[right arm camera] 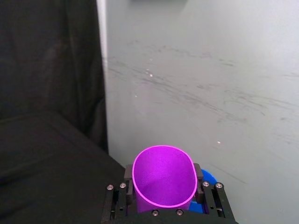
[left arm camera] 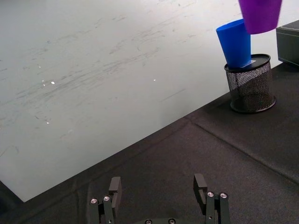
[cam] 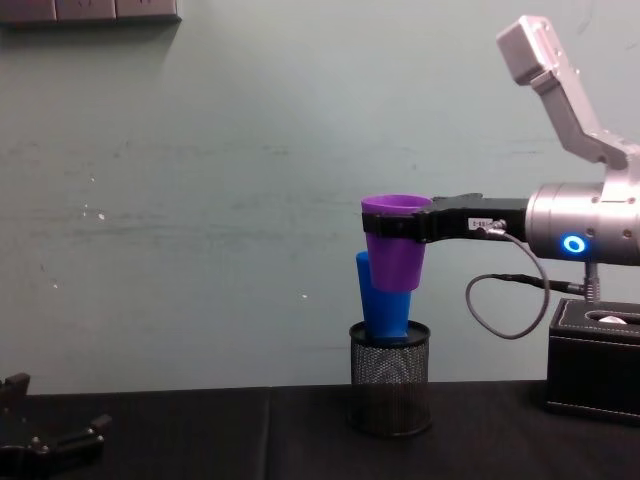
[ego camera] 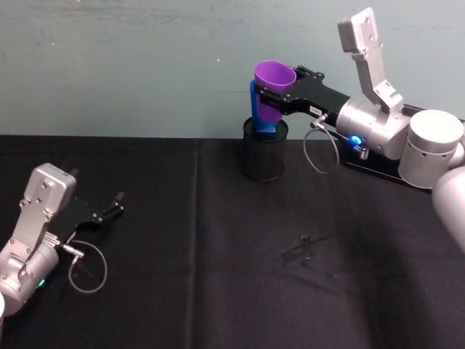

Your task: Pick up one cup with a gripper and tap it against the other cup.

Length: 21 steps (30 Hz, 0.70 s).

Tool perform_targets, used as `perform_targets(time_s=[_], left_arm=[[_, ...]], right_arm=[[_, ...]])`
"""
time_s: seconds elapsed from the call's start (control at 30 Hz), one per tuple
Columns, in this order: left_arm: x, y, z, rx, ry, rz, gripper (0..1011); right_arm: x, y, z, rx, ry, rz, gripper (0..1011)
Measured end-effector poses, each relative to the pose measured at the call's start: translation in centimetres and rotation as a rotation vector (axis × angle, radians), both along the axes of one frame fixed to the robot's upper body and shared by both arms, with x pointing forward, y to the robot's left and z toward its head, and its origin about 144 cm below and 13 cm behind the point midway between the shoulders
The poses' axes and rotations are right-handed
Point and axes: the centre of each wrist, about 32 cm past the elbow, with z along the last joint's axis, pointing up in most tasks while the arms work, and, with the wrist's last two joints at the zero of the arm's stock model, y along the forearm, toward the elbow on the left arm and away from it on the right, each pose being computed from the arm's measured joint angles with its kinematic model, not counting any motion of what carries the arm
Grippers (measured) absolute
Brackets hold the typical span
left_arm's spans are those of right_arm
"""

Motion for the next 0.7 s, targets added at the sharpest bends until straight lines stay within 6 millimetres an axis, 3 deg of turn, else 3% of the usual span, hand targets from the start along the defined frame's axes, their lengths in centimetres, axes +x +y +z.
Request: perform_targets(time_s=[0.7], left_arm=[[0.0, 0.0, 0.0, 0.0, 0.0, 0.0, 1011]], right_arm=[[-5.5, -2.7, 0.4, 0.002, 0.012, 0.144, 718]])
